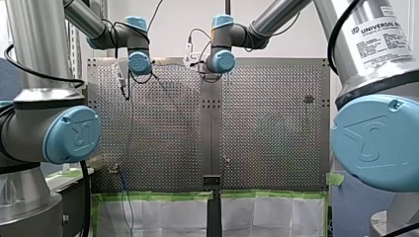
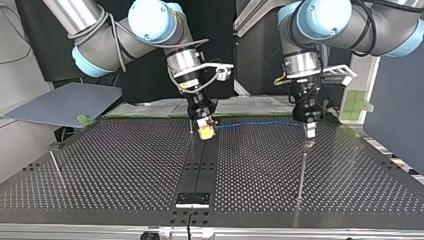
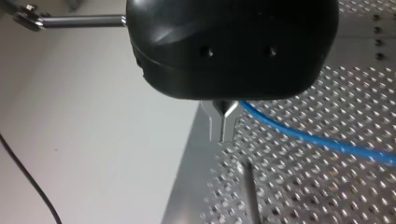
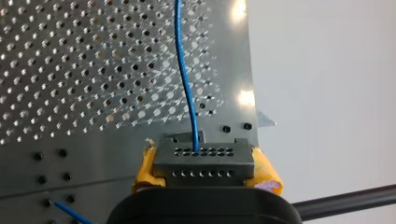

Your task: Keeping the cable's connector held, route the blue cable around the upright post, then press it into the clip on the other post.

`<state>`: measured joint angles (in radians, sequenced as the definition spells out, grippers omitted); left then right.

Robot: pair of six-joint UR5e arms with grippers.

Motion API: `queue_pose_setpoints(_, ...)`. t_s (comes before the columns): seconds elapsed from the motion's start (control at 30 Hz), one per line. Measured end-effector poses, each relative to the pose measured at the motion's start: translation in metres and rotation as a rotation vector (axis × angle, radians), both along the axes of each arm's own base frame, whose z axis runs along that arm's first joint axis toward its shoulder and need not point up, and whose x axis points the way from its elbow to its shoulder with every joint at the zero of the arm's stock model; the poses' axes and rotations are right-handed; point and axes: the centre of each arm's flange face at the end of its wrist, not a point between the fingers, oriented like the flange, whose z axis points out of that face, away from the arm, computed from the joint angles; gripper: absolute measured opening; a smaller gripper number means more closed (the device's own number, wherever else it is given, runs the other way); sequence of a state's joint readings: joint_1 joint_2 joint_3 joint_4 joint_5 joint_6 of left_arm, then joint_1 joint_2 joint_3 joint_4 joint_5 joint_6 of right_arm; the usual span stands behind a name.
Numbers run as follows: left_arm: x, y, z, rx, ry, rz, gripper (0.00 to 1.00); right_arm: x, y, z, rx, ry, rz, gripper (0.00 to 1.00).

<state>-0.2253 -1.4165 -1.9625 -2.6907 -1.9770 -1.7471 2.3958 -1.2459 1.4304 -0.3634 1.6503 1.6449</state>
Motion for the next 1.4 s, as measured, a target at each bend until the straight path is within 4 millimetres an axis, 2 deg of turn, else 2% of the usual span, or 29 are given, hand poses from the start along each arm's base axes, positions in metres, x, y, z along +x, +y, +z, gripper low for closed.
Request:
queue_pose_setpoints(0.4,0.021,0.029,0.023,0.013,-0.032,0.001,0.0,0.025,-0.002,0.001,0.033,0.035,0.046,0.0)
queue_pose_setpoints(0.77,0.034,0.037,0.06,-0.002,-0.08,-0.001,0.0,0.035,-0.006,0.035,0.011,0.006,0.053,0.0)
queue_pose_setpoints(1.13,0.058,0.042,0.068,-0.008,-0.067,-0.022,0.0,0.04,-0.018,0.073,-0.022,-0.058,0.055,0.0)
queue_pose_setpoints(1.4,0.069,0.049,0.077,-0.022,-0.077,-0.021,0.0,0.059,-0.023,0.062,0.006,-0.028,0.073,0.0)
